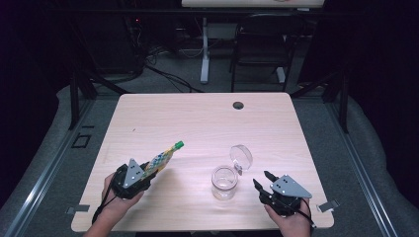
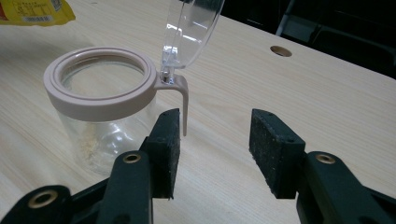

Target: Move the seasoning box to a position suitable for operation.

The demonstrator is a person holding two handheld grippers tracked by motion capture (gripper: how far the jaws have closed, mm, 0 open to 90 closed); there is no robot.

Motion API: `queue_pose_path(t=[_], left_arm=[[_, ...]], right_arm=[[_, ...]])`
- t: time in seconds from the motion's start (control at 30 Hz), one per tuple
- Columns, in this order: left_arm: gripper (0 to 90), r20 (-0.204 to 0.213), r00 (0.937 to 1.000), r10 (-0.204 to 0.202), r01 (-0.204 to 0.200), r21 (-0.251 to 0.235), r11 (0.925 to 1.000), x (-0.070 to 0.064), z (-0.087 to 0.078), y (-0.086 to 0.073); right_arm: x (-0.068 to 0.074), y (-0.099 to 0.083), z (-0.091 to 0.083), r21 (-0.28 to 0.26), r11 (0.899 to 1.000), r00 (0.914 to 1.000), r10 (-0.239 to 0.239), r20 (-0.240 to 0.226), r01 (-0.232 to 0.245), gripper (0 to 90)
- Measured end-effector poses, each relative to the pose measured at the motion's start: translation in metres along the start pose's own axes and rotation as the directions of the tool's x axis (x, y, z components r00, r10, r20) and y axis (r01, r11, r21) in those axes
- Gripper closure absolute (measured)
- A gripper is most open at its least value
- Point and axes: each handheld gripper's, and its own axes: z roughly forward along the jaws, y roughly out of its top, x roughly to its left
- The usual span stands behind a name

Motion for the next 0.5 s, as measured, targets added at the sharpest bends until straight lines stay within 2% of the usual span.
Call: queue_pose_path(t=[0.07, 0.17, 0.2, 0.3, 0.4, 0.5], left_arm=[[62.4, -0.002, 1.0, 0.003, -0.003, 0.003, 1.0, -0.001, 0.0, 0.0], [62.4, -0.02, 0.9989, 0.042, -0.042, 0.012, 0.999, -0.006, 0.0, 0.002], [62.4, -0.02, 0.9989, 0.042, -0.042, 0.012, 0.999, -0.006, 0.0, 0.002], [62.4, -0.029, 0.9967, 0.076, -0.076, 0.023, 0.9969, -0.011, 0.0, 0.005], [62.4, -0.034, 0.9957, 0.086, -0.086, 0.024, 0.996, -0.014, 0.001, 0.006], [62.5, -0.035, 0.9924, 0.118, -0.117, 0.032, 0.9926, -0.018, 0.001, 0.008]], right_arm=[[0.0, 0.0, 0.0, -0.002, 1.0, 1.0, 0.003, 0.0, -0.003, 54.3], [0.0, 0.001, -0.001, 0.007, 1.0, 1.0, -0.005, -0.004, 0.005, 58.0], [0.0, 0.001, -0.001, 0.007, 1.0, 1.0, -0.005, -0.004, 0.005, 58.0], [0.002, 0.002, -0.001, 0.018, 0.999, 0.9995, -0.029, -0.009, 0.029, 61.5], [0.003, 0.003, -0.001, 0.02, 0.999, 0.9993, -0.036, -0.007, 0.036, 63.6], [0.006, 0.005, -0.003, 0.019, 0.998, 0.9981, -0.062, -0.003, 0.062, 65.9]])
